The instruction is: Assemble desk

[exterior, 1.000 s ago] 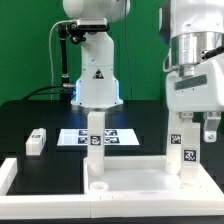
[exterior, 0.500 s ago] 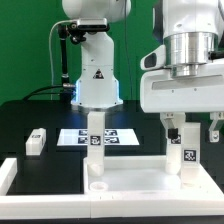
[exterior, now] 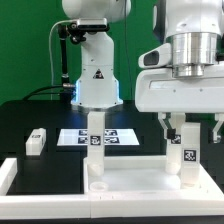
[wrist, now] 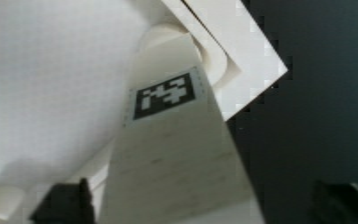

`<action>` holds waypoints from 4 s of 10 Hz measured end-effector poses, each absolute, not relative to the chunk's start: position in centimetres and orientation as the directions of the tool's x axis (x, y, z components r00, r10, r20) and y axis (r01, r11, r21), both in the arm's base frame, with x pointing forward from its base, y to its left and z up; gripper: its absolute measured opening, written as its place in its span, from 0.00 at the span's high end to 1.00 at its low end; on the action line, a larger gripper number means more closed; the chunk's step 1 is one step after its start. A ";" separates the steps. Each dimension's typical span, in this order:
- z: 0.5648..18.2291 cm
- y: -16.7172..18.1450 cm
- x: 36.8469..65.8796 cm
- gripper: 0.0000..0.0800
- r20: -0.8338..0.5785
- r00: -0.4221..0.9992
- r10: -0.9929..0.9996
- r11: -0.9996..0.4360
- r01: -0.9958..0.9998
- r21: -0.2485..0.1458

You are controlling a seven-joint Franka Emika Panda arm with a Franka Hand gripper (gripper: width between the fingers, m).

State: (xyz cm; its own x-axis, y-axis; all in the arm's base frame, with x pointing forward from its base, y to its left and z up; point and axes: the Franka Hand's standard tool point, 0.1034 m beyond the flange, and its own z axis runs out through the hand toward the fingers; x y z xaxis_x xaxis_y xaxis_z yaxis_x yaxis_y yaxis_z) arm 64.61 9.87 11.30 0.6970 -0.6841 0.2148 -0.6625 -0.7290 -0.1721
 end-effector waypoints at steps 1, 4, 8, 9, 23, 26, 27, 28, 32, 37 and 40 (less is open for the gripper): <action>11.3 9.9 64.6 0.33 0.212 0.686 -0.696 -0.717 -0.674 -0.175; 11.2 9.5 64.6 0.63 0.197 0.623 -0.757 -0.653 -0.734 -0.189; 11.1 9.6 63.9 0.63 -0.032 0.085 -0.996 -0.077 -0.977 -0.198; 11.0 9.5 64.0 0.63 -0.082 -0.017 -0.996 0.031 -0.983 -0.183; 11.9 8.8 65.2 0.19 0.145 0.776 -0.614 -0.785 -0.581 -0.216; 11.1 9.7 64.8 0.19 0.189 0.915 -0.358 -0.929 -0.328 -0.173; 11.1 9.5 64.8 0.34 0.186 0.907 -0.379 -0.921 -0.349 -0.174; 11.1 9.4 64.8 0.53 0.183 0.899 -0.397 -0.913 -0.367 -0.177; 11.1 9.0 64.9 0.63 0.168 0.851 -0.497 -0.865 -0.469 -0.182; 11.0 8.9 65.1 0.63 0.024 0.521 -0.853 -0.518 -0.840 -0.163; 11.0 9.2 65.0 0.63 -0.072 0.157 -0.985 -0.144 -0.977 -0.154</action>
Offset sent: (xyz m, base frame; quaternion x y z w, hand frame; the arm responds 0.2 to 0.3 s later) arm 0.0000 0.0000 0.0000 0.0000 0.0000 0.1296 0.9916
